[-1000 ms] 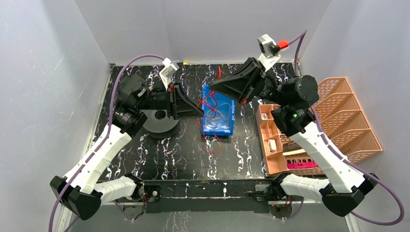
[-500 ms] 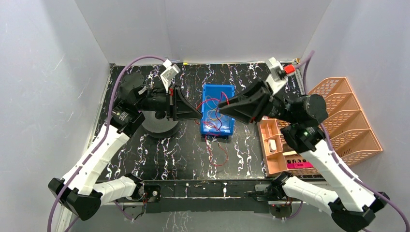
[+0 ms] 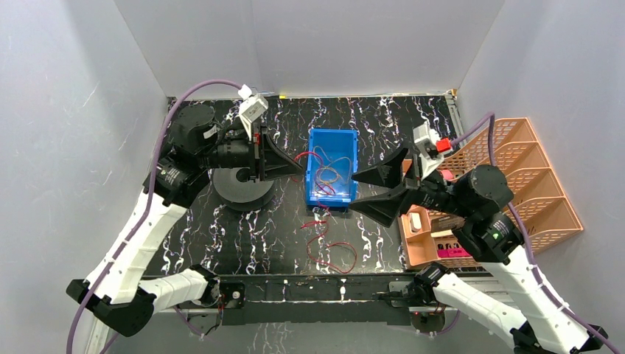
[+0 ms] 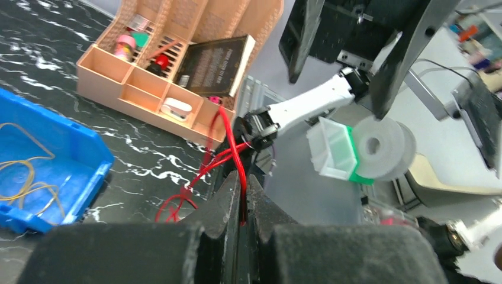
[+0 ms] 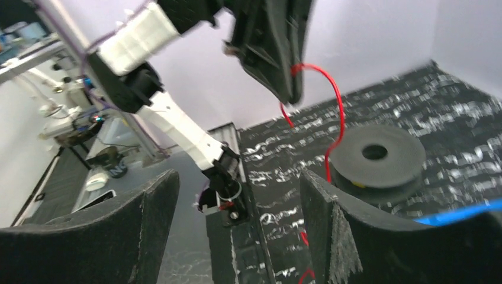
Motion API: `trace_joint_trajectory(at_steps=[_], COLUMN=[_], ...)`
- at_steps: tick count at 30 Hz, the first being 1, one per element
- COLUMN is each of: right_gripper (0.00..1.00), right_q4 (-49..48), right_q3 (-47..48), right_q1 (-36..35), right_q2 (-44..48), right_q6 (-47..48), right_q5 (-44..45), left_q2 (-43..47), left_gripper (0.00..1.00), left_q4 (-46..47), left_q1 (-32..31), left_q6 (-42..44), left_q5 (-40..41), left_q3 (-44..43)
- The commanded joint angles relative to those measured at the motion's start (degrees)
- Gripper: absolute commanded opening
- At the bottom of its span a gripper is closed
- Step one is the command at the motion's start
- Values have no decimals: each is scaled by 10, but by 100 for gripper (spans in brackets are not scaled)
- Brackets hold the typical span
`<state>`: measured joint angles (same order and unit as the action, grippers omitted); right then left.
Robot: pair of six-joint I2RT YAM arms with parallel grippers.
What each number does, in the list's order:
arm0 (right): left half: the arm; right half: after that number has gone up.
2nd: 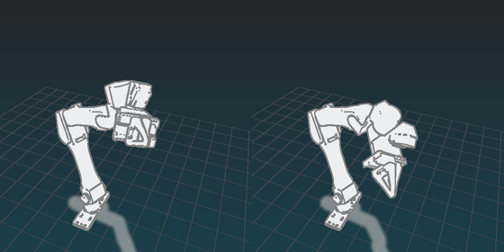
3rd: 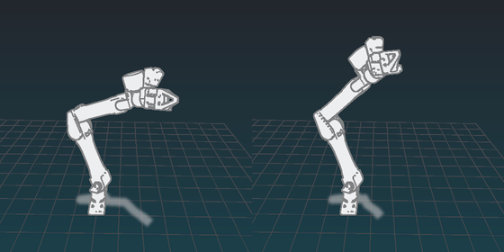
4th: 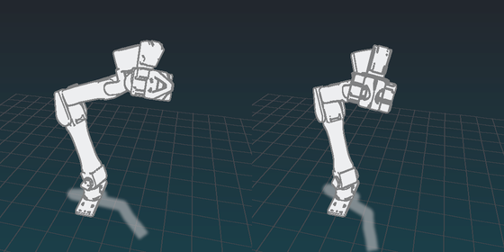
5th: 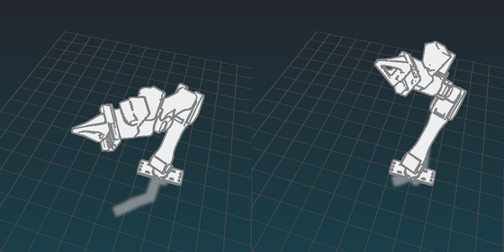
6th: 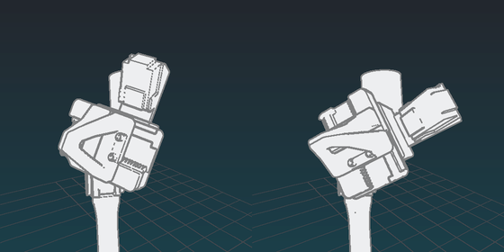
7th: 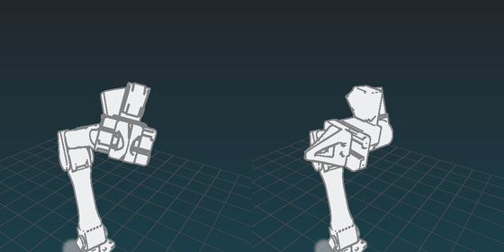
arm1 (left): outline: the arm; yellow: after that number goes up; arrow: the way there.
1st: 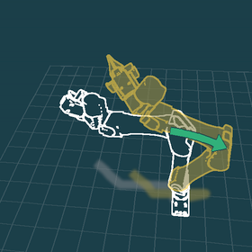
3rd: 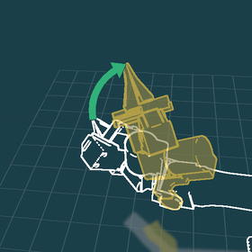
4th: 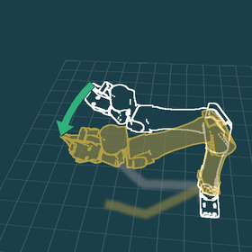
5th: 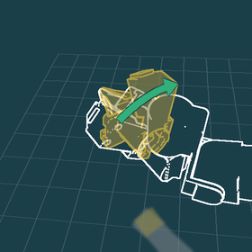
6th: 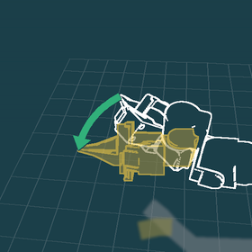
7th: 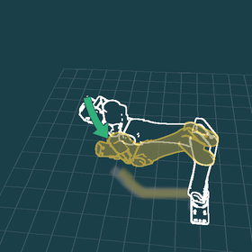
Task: Wrap the cables
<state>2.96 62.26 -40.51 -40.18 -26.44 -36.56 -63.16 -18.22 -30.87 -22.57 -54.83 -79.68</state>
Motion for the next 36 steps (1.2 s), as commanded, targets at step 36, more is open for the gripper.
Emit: trace_joint_trajectory(at_steps=[36], right_gripper=[82], right_q4=[-454], right_q3=[-333], right_q1=[-39], right_q2=[-274], right_q6=[-33], right_q5=[131], left_q2=[41], left_gripper=[0], left_q4=[-65], left_q1=[-2], left_q6=[31], left_q5=[198], left_q3=[-122])
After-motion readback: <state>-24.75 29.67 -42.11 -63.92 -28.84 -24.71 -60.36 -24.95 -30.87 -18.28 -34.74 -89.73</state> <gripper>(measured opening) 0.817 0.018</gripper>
